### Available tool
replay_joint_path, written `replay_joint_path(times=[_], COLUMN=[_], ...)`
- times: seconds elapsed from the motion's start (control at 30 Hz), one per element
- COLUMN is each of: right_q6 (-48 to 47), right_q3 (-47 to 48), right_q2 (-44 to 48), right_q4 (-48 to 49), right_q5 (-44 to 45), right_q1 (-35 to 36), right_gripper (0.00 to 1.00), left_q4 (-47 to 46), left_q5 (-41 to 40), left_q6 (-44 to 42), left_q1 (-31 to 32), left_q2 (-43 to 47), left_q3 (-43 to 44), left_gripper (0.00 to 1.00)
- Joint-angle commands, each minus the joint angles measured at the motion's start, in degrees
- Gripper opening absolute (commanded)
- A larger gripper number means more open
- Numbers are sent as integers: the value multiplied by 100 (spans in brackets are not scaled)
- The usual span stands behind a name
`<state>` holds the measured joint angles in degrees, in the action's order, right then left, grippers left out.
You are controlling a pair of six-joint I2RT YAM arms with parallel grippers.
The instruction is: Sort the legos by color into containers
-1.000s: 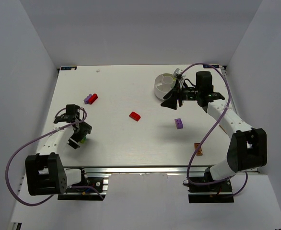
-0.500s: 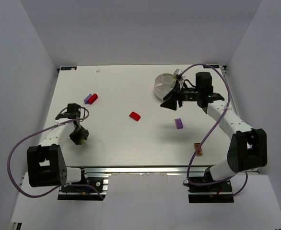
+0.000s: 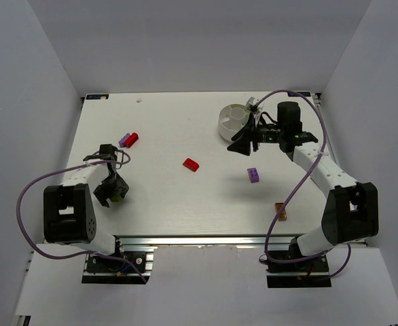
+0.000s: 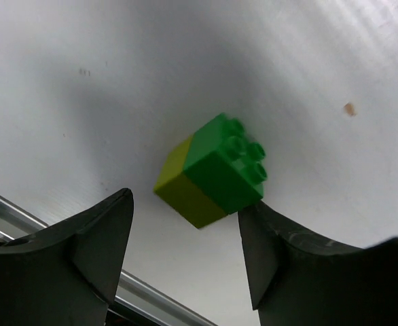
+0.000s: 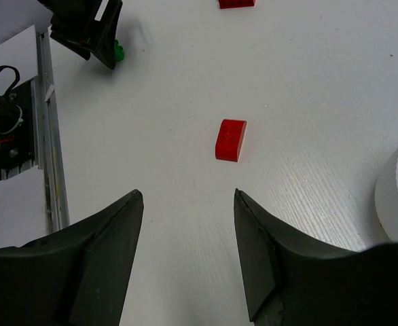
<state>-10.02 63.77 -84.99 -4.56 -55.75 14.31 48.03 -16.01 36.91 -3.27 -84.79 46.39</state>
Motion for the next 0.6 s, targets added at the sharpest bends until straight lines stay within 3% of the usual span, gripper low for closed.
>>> replay_joint_path(times=[0.0, 0.23, 0.57], right_q6=[-17, -9, 35], right_q3=[-5, -13, 22], right_q2=[158, 193, 185], right_q4=[113, 95, 113], right_q5=[29, 38, 2], right_q1=[-24, -77, -121], right_gripper=[61, 61, 62], left_q4=[-215, -163, -294], left_q5=[-376, -526, -174], left_q6=[-341, -860, -860], left_q1=[-34, -42, -42], left_q2=[-89, -494, -318], left_q3=[396, 836, 520], left_gripper=[73, 73, 62])
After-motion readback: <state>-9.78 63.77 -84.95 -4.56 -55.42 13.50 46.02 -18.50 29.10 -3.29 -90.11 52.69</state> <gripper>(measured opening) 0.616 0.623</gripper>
